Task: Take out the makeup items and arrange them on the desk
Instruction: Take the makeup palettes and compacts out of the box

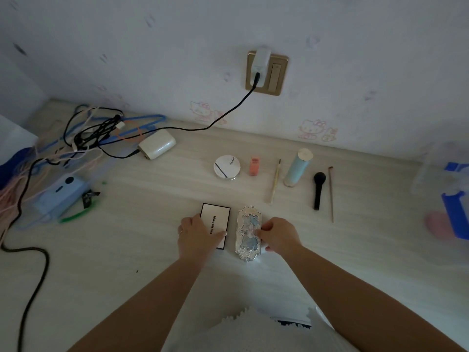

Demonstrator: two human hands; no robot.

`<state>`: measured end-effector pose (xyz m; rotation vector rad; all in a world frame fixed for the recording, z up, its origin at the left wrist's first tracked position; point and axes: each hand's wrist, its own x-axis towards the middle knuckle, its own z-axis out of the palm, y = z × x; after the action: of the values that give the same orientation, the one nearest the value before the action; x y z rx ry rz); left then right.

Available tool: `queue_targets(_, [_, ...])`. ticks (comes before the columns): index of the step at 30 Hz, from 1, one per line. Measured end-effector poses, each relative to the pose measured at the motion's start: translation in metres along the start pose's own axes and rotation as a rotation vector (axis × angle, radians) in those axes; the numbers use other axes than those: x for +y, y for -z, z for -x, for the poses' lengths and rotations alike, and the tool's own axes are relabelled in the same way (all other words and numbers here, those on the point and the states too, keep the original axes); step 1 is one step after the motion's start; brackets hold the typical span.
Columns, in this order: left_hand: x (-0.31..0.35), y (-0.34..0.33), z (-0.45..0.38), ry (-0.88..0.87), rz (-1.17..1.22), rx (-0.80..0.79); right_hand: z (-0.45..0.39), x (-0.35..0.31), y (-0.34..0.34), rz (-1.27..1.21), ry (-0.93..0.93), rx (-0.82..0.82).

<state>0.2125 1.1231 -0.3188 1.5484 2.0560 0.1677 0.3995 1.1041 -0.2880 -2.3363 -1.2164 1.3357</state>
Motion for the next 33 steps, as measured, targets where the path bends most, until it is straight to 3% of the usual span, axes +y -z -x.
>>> queue_targets(8, [0.005,0.006,0.005,-0.008,0.032,0.014,-0.003,0.006,0.000,-0.019,0.055,0.031])
queue_targets(11, [0.025,0.022,0.012,-0.128,0.288,0.109,0.006,0.009,0.009,-0.301,0.150,0.150])
queue_targets(16, [0.091,0.046,0.036,-0.337,0.483,-0.024,0.025,0.018,0.047,-0.697,0.252,0.302])
queue_targets(25, [0.234,0.023,0.092,-0.652,0.586,-0.269,0.068,0.081,0.171,-0.900,0.389,0.561])
queue_targets(33, [0.359,-0.046,0.153,-0.816,0.547,-0.316,0.104,0.192,0.304,-0.829,0.425,0.797])
